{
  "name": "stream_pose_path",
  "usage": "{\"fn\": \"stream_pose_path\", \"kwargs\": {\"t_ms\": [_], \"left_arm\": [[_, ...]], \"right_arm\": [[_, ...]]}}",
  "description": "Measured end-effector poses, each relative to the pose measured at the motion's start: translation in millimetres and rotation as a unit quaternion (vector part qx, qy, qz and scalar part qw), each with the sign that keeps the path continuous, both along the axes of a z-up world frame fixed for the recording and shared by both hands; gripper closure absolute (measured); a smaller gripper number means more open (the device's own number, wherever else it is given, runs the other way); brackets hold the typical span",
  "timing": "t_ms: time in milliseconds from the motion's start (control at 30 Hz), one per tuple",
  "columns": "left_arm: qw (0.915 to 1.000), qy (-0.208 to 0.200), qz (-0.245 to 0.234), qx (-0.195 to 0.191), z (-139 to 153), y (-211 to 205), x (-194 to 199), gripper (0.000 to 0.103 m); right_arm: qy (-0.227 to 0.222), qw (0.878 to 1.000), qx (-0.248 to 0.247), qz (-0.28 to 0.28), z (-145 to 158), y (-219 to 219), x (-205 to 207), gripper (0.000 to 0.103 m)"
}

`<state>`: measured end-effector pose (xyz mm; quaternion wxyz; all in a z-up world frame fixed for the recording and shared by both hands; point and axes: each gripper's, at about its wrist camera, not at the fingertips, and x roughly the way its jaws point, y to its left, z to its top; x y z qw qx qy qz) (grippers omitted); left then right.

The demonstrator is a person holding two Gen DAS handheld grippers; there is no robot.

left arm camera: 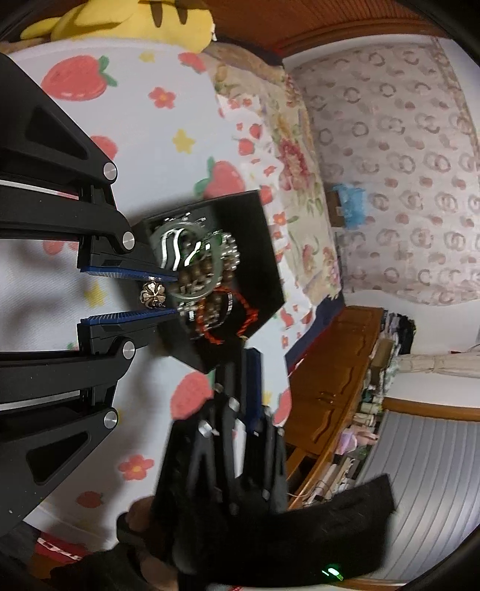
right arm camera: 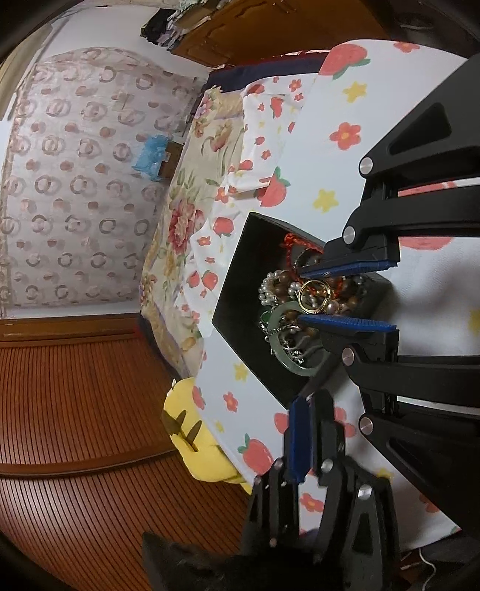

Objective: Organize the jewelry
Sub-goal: 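Carry the ring and earring over the box and open both tools to drop them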

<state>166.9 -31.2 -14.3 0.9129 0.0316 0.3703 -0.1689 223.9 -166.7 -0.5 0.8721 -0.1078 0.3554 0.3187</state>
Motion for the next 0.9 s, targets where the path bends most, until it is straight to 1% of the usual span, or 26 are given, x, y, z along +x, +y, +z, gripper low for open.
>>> {"fn": "stream_pose_path", "kwargs": {"t_ms": [300,567,700,900], "left_arm": [[0.9998,-0.012,0.017,0.002,5.9,7.2,19.1,0.089],[0.9993,-0.013,0.034,-0.004,1.7,11.3,34.0,0.089],[0.9989,-0.013,0.044,-0.005,0.7,11.9,42.8,0.089],[0.9984,-0.011,0.056,-0.004,-2.6,10.4,58.4,0.089]], "right_arm": [[-0.001,1.0,0.006,-0.01,-5.1,-1.0,9.5,0.081],[0.007,0.999,0.03,-0.014,-4.9,-8.0,16.1,0.08],[0.003,0.999,0.035,-0.015,-2.9,-8.6,11.7,0.077],[0.001,0.999,0.037,-0.027,-0.3,-20.3,0.1,0.076]]}}
